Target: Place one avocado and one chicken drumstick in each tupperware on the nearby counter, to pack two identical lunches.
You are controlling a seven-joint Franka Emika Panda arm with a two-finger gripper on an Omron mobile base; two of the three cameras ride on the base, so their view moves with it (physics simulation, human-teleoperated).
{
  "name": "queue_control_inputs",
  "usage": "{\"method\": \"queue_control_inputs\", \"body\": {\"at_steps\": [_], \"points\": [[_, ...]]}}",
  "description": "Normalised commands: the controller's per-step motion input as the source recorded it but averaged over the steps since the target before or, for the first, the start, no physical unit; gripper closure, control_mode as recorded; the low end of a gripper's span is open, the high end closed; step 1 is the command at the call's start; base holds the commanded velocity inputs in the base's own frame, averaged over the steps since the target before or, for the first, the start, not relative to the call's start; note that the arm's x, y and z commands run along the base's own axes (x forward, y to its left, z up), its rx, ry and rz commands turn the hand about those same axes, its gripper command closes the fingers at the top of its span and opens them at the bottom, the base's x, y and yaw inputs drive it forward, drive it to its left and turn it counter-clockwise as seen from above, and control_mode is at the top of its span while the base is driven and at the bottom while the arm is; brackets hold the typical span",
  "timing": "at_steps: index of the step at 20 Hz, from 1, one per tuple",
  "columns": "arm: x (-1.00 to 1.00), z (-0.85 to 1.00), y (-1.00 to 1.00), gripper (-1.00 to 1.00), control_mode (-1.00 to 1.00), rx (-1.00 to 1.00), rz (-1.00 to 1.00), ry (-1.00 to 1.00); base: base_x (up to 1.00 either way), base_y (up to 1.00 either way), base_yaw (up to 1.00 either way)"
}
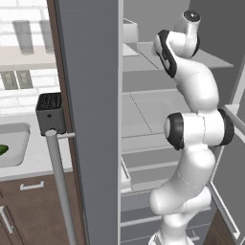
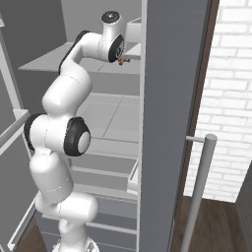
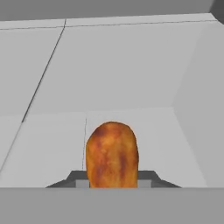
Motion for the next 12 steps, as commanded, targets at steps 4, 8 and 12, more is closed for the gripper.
{"method": "queue_control_inputs", "body": {"at_steps": [4, 8, 12], "points": [[-1.0, -0.12, 0.07, 1.0, -1.0, 0.0, 0.09, -0.16, 0.0, 0.0, 0.0], [-1.0, 0.0, 0.28, 1.0, -1.0, 0.0, 0.16, -0.41, 0.0, 0.0, 0.0], [-1.0, 0.0, 0.31, 1.0, -1.0, 0.0, 0.16, -0.39, 0.0, 0.0, 0.0]]}}
